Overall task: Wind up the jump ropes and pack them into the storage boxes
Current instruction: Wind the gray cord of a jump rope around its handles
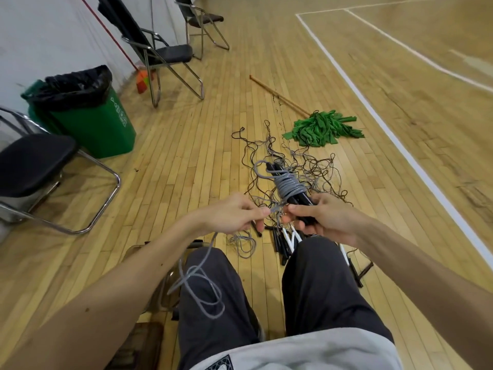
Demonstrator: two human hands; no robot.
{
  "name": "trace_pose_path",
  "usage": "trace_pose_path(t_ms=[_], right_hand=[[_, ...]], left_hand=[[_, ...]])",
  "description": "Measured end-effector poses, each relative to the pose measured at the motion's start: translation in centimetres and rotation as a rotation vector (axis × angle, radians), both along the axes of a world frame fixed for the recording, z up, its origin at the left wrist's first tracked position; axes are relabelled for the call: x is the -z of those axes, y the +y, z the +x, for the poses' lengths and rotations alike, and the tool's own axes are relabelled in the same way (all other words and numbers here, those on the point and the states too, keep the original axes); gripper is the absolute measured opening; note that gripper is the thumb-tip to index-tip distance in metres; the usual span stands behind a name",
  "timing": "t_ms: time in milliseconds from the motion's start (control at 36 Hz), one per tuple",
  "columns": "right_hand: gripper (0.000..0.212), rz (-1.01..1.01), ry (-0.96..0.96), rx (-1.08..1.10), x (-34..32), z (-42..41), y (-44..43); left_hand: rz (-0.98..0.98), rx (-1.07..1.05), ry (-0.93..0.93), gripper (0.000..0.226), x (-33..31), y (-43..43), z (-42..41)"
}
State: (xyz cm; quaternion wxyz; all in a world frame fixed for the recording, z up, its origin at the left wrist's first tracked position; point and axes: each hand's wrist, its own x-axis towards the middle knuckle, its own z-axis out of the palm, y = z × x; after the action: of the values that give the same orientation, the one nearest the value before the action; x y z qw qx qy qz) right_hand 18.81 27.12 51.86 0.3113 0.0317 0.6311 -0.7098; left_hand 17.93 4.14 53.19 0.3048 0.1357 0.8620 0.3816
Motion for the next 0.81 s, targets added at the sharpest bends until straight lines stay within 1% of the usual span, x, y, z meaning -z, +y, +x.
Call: trace_pose_path(t_ms=[222,361,528,639,722,806], right_hand=[[0.017,0.086,0.075,0.036,1.5,-0.3,-0.5],[0.014,0.099,0.108,0.081,1.9,-0.6,-0.7],[0.012,0.28,0.237,0.105,3.0,-1.2,-0.8],[0.012,0.428,0.319,0.13,4.0,-1.5,-0.5],[0.013,0.584,0.359,0.157,4.7,-1.9,0.5],[0.012,0.574,0.304,0.161,5.3,-1.9,1.4]], left_hand=[[-0.052,-0.026,0.009,0.044,0.2,0.8,0.8],[-0.034,-0.052,-0.029,0.043,0.1,1.0,1.1],[-0.049,-0.073,-0.04,0.04,0.2,1.1,1.4],[-0.137,-0.043,-0.022,0.037,0.0,1.0,1.7],[-0.249,0.05,0.068,0.036,-0.3,0.7,2.0],[-0.344,0.102,0.139,0.031,-0.6,0.7,2.3]])
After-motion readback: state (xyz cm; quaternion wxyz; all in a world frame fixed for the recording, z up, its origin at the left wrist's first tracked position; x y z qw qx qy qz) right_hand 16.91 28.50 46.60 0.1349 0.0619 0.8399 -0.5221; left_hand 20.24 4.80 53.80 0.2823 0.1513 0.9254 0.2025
